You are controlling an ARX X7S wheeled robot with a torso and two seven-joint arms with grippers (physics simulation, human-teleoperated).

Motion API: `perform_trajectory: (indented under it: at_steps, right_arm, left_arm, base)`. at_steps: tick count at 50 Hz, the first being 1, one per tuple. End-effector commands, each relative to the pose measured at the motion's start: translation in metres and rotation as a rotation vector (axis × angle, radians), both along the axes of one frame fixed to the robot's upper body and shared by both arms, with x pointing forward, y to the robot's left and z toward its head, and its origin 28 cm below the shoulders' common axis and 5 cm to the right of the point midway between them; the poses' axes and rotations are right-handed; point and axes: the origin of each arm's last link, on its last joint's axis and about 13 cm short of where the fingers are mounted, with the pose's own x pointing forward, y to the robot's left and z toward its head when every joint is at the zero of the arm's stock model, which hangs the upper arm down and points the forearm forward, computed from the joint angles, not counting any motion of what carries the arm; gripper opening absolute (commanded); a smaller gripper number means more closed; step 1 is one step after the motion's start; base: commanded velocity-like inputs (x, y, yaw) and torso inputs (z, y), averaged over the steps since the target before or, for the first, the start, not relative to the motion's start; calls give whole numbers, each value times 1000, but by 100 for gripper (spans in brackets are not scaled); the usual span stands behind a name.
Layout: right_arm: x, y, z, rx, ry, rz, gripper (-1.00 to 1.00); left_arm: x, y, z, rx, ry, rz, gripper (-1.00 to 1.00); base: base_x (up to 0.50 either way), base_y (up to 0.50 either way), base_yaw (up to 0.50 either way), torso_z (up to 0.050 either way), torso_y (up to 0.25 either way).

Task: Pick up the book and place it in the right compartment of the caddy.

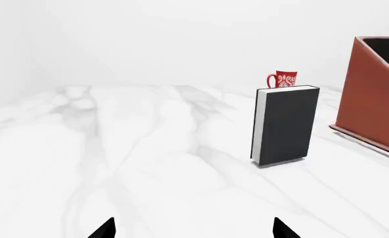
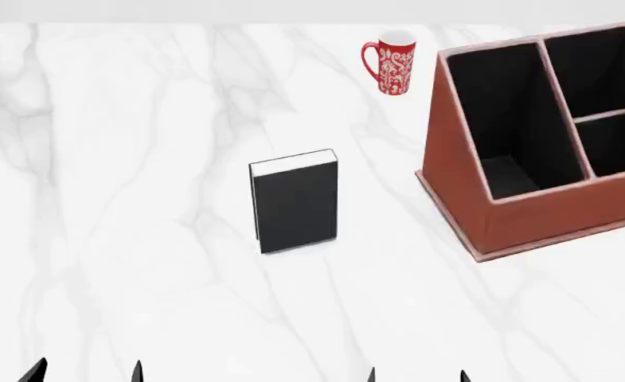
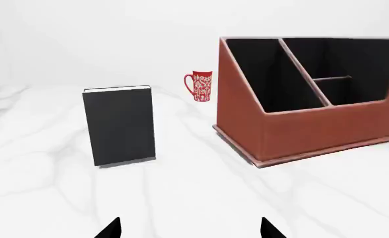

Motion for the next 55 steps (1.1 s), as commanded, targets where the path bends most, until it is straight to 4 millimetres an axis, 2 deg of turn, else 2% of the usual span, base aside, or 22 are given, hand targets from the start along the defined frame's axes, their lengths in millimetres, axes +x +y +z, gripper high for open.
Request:
perform_trajectory:
  at_steps: [1, 23, 46, 55]
  right_arm:
    - [-1, 1, 1, 3, -10, 4, 100]
    - [-5, 2, 4, -9, -21, 37, 100]
    - [-5, 2, 4, 6, -6, 41, 100]
    - [-5, 2, 4, -6, -14, 33, 100]
  left_arm:
    - [0, 0, -2, 11, 7, 1, 100]
    - [0, 0, -2, 34, 4, 11, 100]
    - [0, 0, -3, 46, 3, 16, 100]
    - [-1, 0, -3, 47, 1, 17, 100]
  base:
    - [0, 0, 0, 0, 0]
    - [0, -9, 0, 0, 0]
    - [23, -495, 0, 0, 0]
    - [0, -81, 0, 0, 0]
